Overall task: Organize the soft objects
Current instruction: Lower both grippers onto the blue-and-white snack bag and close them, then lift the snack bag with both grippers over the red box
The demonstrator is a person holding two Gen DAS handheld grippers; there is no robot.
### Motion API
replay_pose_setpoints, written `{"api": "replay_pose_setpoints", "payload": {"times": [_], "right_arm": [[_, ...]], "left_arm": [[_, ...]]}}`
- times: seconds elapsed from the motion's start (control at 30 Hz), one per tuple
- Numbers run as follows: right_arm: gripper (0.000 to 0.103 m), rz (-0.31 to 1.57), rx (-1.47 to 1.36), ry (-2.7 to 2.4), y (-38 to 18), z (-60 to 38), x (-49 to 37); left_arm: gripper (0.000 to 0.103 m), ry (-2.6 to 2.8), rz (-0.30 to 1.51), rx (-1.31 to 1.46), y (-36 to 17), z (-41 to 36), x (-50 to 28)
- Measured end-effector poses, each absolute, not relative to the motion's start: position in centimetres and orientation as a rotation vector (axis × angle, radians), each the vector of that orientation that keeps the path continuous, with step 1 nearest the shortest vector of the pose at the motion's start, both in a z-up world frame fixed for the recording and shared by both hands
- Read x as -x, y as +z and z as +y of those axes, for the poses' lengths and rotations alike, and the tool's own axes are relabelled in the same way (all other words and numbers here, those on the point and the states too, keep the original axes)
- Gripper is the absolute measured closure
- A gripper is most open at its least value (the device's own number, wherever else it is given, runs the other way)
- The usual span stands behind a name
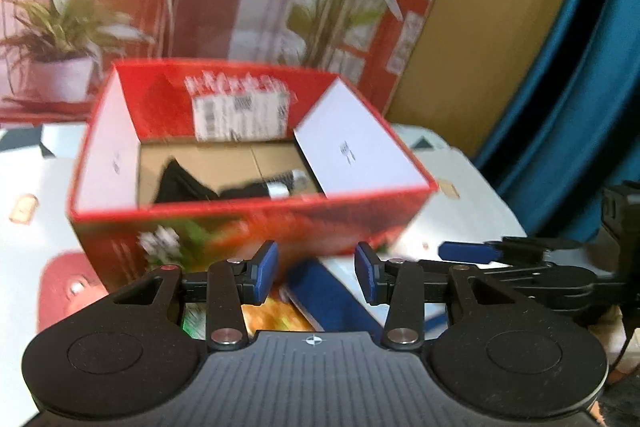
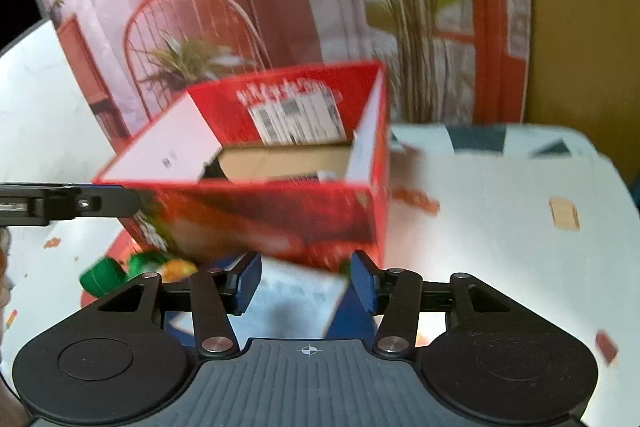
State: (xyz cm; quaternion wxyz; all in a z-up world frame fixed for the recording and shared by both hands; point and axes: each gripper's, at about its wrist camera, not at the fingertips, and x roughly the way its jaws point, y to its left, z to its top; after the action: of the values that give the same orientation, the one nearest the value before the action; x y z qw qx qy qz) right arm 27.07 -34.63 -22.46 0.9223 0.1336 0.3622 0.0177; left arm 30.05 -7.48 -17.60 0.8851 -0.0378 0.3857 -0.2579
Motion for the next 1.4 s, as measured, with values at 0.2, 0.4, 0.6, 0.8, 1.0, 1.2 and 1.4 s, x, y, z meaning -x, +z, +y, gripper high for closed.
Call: {"api": "replay_pose_setpoints", "payload": {"times": [0.2,0.4,0.6,0.8,1.0,1.2,1.4], "right_arm": [[0.040,0.809,-0.286,0.069,-25.7,-34.0,-26.4],[0.038,0.816,-0.326,0.071,-27.4,-34.4,-25.9],[0.037,0.801,-0.364,0.067,-28.1,-34.7,-25.7],[0.044,0.773,-0.328,0.062,-28.3,-34.1,-25.0],[0.051,0.757,-0.278,0.047,-28.1,-33.1,-24.2],[0.060,0.740,-0.248,0.043,-27.0,-32.6,-23.6],[0.066,0.694,-0.269,0.080,-25.0,-32.5,-22.8]], "left_arm": [[0.058,-0.571,0.899,0.098,-20.4,-8.2,-30.1],[0.058,-0.579,0.934,0.104,-22.2,-8.7,-30.4],[0.059,-0.583,0.935,0.097,-23.1,-9.1,-29.9],[0.059,-0.532,0.930,0.110,-23.4,-8.8,-29.6],[0.060,-0.518,0.939,0.129,-24.1,-8.9,-29.6],[0.080,-0.537,0.881,0.109,-23.0,-8.8,-28.6],[0.084,-0.549,0.818,0.153,-21.4,-7.2,-27.0]]}}
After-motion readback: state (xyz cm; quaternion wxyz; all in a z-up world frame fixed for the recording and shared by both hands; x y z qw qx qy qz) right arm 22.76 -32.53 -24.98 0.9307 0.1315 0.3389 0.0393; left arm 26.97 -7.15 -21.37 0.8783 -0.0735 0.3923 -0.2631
